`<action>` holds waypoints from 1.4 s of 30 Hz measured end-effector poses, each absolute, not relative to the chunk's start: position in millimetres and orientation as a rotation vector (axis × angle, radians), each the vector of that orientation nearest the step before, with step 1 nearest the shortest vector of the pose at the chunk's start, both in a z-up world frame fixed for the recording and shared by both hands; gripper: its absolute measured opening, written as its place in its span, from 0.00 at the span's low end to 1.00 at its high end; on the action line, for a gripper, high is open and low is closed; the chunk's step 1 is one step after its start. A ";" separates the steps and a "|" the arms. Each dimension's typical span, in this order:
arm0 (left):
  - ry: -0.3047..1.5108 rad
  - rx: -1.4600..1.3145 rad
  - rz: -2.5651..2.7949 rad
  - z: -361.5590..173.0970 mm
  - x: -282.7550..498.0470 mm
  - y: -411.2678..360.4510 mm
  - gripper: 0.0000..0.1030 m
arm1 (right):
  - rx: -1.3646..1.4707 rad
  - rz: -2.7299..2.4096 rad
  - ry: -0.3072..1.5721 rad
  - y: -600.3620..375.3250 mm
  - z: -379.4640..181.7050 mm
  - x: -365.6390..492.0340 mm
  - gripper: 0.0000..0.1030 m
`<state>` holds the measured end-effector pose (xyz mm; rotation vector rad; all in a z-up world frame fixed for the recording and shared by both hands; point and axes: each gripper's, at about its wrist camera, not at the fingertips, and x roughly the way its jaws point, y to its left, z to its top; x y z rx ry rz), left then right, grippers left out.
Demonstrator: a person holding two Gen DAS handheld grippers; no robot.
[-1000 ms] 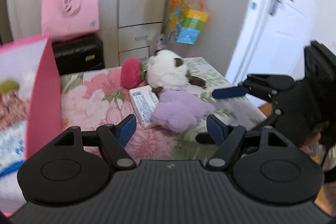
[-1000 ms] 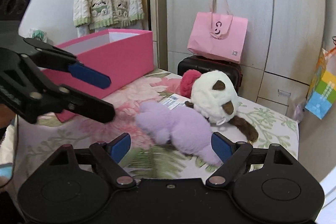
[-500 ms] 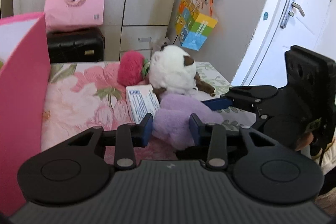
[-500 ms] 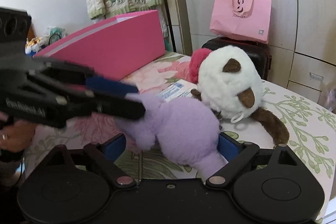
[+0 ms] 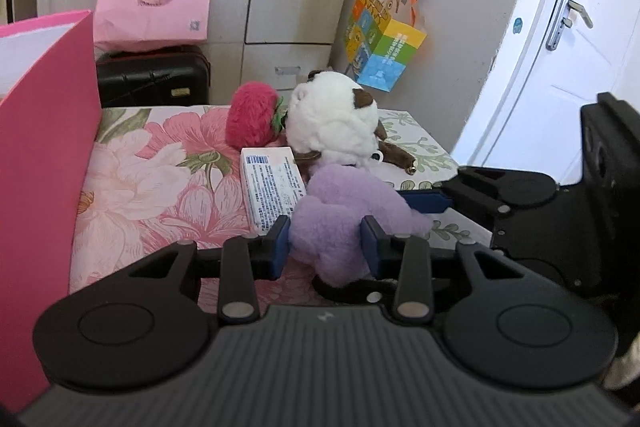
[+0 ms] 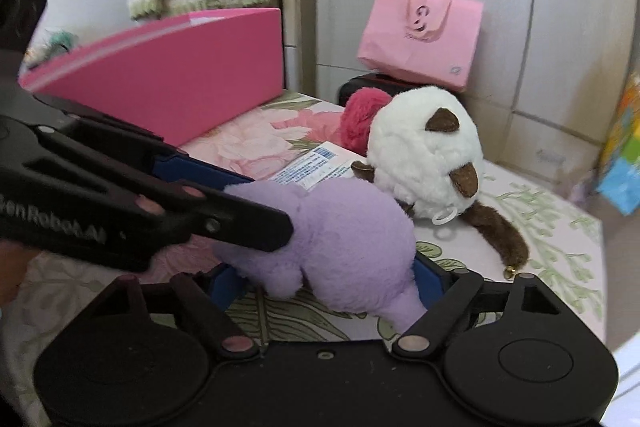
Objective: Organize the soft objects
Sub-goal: 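Lift the lilac plush with both tools and carry it over the shoebox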
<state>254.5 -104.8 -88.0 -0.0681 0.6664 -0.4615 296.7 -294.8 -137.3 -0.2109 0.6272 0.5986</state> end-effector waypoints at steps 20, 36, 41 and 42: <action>0.700 -0.042 -0.500 -72.8 216.3 -102.8 0.38 | -0.181 0.422 0.611 -281.0 -126.7 235.6 0.79; 0.689 -0.032 -0.567 -51.6 161.9 -81.1 0.38 | -0.197 0.362 0.647 -259.6 -104.2 179.2 0.79; 0.706 -0.021 -0.585 -42.4 146.4 -72.9 0.38 | -0.230 0.365 0.648 -251.6 -93.4 160.3 0.79; 0.711 -0.014 -0.588 -40.7 142.9 -71.4 0.38 | -0.240 0.367 0.647 -249.7 -91.6 156.9 0.80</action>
